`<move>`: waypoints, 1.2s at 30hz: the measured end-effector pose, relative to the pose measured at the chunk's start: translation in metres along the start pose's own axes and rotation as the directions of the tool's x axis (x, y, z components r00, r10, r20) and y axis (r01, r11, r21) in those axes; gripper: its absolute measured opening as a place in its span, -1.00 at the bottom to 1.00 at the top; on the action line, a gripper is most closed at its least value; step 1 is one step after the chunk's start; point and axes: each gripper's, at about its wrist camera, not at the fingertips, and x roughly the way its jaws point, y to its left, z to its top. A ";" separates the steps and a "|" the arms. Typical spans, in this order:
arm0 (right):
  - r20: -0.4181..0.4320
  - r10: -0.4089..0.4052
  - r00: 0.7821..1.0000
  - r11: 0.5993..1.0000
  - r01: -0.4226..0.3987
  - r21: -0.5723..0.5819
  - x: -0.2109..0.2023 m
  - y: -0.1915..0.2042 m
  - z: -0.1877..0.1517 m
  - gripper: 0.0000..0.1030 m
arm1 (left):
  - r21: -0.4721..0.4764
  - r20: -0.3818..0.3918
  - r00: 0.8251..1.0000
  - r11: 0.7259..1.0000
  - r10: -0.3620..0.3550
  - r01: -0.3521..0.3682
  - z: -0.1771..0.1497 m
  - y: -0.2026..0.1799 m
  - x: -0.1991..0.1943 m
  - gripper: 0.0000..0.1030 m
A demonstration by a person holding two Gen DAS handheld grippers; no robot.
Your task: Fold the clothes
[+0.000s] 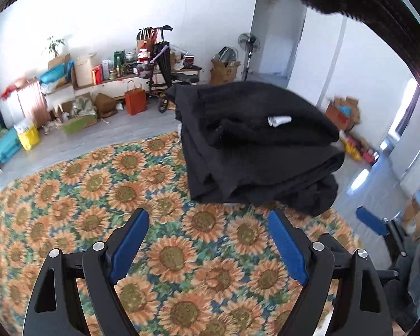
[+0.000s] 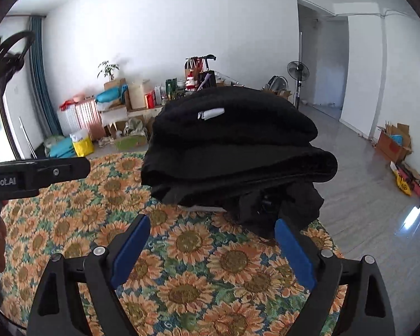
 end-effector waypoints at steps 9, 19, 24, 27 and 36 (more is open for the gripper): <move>-0.128 -0.051 0.990 0.997 0.058 0.052 -0.040 -0.014 0.043 0.83 | 0.021 -0.090 0.994 0.998 0.058 -0.056 0.011 -0.011 0.011 0.74; -0.189 -0.060 0.980 0.993 0.079 0.093 -0.058 -0.041 0.066 0.83 | 0.022 -0.133 0.987 0.996 0.087 -0.085 0.047 -0.012 0.015 0.77; -0.193 -0.079 0.978 0.988 0.102 0.114 -0.059 -0.054 0.080 0.83 | -0.014 -0.146 0.988 0.998 0.052 -0.055 0.061 -0.001 0.008 0.77; -0.210 -0.066 0.976 0.990 0.090 0.106 -0.060 -0.058 0.081 0.83 | -0.001 -0.182 0.981 0.998 0.067 -0.068 0.069 0.002 0.013 0.77; -0.232 -0.089 0.969 0.990 0.111 0.084 -0.050 -0.056 0.104 0.83 | 0.065 -0.226 0.970 0.995 0.093 -0.080 0.085 -0.005 0.024 0.77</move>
